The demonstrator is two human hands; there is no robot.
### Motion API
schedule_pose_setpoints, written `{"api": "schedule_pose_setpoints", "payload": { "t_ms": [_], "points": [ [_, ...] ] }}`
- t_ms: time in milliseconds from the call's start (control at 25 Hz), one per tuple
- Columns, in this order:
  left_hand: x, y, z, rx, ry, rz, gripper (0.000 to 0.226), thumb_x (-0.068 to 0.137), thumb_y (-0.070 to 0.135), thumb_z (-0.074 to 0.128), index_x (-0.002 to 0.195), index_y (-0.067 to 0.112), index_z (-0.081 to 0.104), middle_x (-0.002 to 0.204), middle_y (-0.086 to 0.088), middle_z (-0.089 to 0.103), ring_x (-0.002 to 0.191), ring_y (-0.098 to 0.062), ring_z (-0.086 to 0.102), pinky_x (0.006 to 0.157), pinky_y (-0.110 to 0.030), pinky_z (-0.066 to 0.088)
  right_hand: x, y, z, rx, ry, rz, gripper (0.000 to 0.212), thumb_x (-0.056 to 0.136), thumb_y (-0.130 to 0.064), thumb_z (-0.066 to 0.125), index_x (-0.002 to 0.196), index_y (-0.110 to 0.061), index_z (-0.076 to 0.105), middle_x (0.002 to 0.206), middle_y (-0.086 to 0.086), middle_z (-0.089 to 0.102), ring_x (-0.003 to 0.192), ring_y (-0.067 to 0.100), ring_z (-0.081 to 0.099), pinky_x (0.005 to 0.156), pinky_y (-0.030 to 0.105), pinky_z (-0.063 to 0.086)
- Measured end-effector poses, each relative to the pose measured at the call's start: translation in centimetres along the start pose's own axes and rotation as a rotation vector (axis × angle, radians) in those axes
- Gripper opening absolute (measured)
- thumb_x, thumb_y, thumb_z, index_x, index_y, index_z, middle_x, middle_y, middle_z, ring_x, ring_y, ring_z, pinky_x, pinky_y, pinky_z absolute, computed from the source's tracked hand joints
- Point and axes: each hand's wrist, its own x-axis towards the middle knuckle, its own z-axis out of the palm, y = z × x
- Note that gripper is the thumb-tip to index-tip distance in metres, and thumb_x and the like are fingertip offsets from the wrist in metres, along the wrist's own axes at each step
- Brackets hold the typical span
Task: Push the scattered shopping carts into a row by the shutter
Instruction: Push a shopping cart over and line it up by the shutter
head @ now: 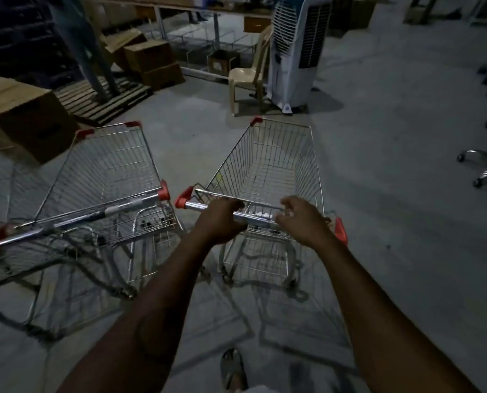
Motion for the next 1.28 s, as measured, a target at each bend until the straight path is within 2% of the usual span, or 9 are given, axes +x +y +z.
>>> {"api": "schedule_pose_setpoints", "payload": {
  "t_ms": [80, 200, 360, 440, 640, 800, 960, 1200, 1280],
  "points": [
    [1.6, -1.7, 1.3, 0.217, -0.128, 0.02, 0.057, 0.08, 0.039, 0.077, 0.131, 0.02, 0.06, 0.129, -0.008, 0.063, 0.118, -0.028, 0.056, 0.099, -0.039, 0.045, 1.4, 0.2, 2.2, -0.188, -0.178, 0.073, 0.047, 0.081, -0.033, 0.074, 0.124, -0.018, 0.062, 0.126, 0.007, 0.065, 0.109, 0.025, 0.062, 0.094, 0.04, 0.051],
    [2.9, -4.0, 4.6, 0.431, -0.137, 0.081, 0.053, 0.078, 0.045, 0.072, 0.126, 0.025, 0.059, 0.127, -0.006, 0.063, 0.12, -0.029, 0.053, 0.105, -0.043, 0.037, 1.9, 1.4, 6.0, -0.47, -0.154, 0.117, 0.048, 0.076, -0.034, 0.071, 0.122, -0.023, 0.062, 0.125, 0.007, 0.066, 0.111, 0.03, 0.062, 0.093, 0.038, 0.051],
    [4.2, -3.8, 4.7, 0.529, -0.146, 0.116, 0.026, 0.085, 0.043, 0.065, 0.102, 0.023, 0.068, 0.099, -0.003, 0.071, 0.097, -0.025, 0.065, 0.085, -0.039, 0.047, 3.1, 1.6, 7.1, -0.65, -0.107, 0.185, 0.033, 0.078, -0.043, 0.064, 0.104, -0.023, 0.066, 0.106, 0.007, 0.072, 0.096, 0.028, 0.068, 0.079, 0.033, 0.05],
    [4.9, -4.0, 4.5, 0.591, -0.21, 0.101, 0.029, 0.083, 0.047, 0.065, 0.097, 0.022, 0.07, 0.086, -0.001, 0.068, 0.083, -0.022, 0.066, 0.072, -0.034, 0.045, 3.3, 1.6, 7.5, -0.682, -0.096, 0.207, 0.032, 0.078, -0.044, 0.063, 0.099, -0.021, 0.069, 0.103, 0.007, 0.072, 0.094, 0.027, 0.068, 0.077, 0.031, 0.05],
    [4.9, -4.6, 5.0, 0.628, -0.364, 0.123, 0.04, 0.078, 0.058, 0.067, 0.099, 0.024, 0.07, 0.094, -0.001, 0.071, 0.089, -0.022, 0.067, 0.069, -0.034, 0.046, 1.2, 2.2, 8.6, -0.734, -0.054, 0.163, 0.031, 0.077, -0.039, 0.06, 0.098, -0.02, 0.07, 0.098, 0.008, 0.073, 0.089, 0.028, 0.07, 0.073, 0.032, 0.052],
    [1.4, -4.0, 5.7, 0.638, -0.302, 0.104, 0.034, 0.079, 0.057, 0.067, 0.09, 0.025, 0.069, 0.073, 0.003, 0.058, 0.068, -0.018, 0.056, 0.062, -0.032, 0.044, -0.9, 2.6, 7.9, -0.775, -0.144, 0.138, 0.027, 0.077, -0.039, 0.061, 0.094, -0.02, 0.071, 0.099, 0.007, 0.073, 0.09, 0.028, 0.07, 0.074, 0.033, 0.053],
    [-3.2, -3.0, 6.3, 0.629, -0.317, 0.091, 0.032, 0.082, 0.055, 0.065, 0.091, 0.025, 0.069, 0.072, 0.004, 0.057, 0.067, -0.016, 0.055, 0.059, -0.031, 0.041, -4.8, 2.8, 7.8, -0.77, -0.18, 0.15, 0.014, 0.073, -0.037, 0.063, 0.075, -0.023, 0.062, 0.086, 0.004, 0.072, 0.076, 0.025, 0.068, 0.064, 0.03, 0.051],
    [-13.1, -0.7, 7.4, 0.607, -0.324, 0.098, 0.031, 0.078, 0.051, 0.064, 0.091, 0.023, 0.069, 0.071, 0.004, 0.055, 0.066, -0.017, 0.052, 0.06, -0.03, 0.041, -14.0, 3.8, 7.6, -0.745, -0.177, 0.126, 0.022, 0.067, -0.034, 0.065, 0.061, -0.022, 0.048, 0.067, -0.002, 0.055, 0.069, 0.023, 0.064, 0.062, 0.029, 0.051],
    [-16.4, 0.0, 7.6, 0.611, -0.332, 0.099, 0.027, 0.076, 0.046, 0.066, 0.09, 0.023, 0.069, 0.07, 0.004, 0.054, 0.066, -0.017, 0.051, 0.059, -0.03, 0.041, -17.1, 4.1, 7.7, -0.753, -0.179, 0.126, 0.021, 0.067, -0.034, 0.067, 0.061, -0.021, 0.051, 0.066, -0.002, 0.054, 0.069, 0.023, 0.064, 0.063, 0.03, 0.053]
  ]
}}
